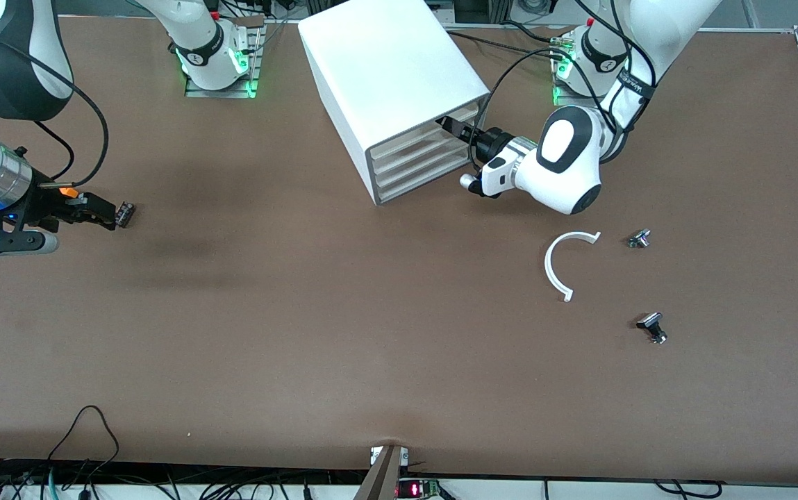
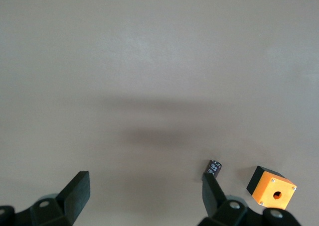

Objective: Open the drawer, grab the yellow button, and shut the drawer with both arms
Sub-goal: 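Grip the drawer handle with the left gripper and pull the drawer open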

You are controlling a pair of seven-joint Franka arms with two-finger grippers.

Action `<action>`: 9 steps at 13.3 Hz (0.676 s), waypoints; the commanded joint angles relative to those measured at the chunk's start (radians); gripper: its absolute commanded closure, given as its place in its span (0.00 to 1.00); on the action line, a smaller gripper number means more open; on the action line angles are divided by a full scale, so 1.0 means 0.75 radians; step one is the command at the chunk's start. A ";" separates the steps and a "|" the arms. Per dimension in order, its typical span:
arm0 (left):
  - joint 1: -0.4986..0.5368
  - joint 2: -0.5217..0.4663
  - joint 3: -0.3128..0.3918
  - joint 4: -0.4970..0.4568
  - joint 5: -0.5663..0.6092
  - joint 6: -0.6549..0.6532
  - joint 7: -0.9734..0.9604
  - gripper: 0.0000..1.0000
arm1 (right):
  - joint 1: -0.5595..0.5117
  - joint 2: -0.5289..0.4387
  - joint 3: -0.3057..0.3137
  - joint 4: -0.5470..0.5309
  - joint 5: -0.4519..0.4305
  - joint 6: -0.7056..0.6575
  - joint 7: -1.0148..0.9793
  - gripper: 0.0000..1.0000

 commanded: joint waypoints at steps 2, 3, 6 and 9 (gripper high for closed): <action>0.022 -0.042 -0.003 -0.046 -0.034 0.072 0.051 1.00 | 0.008 0.006 -0.001 0.046 -0.012 -0.026 0.005 0.00; 0.026 -0.040 0.003 -0.038 -0.030 0.121 0.051 1.00 | 0.008 0.008 0.001 0.053 -0.008 -0.026 0.005 0.00; 0.041 -0.038 0.082 0.013 -0.021 0.266 0.047 1.00 | 0.020 0.009 0.001 0.055 -0.004 -0.024 0.003 0.00; 0.039 -0.032 0.191 0.080 -0.019 0.271 0.037 1.00 | 0.047 0.009 0.001 0.055 -0.002 -0.014 0.008 0.00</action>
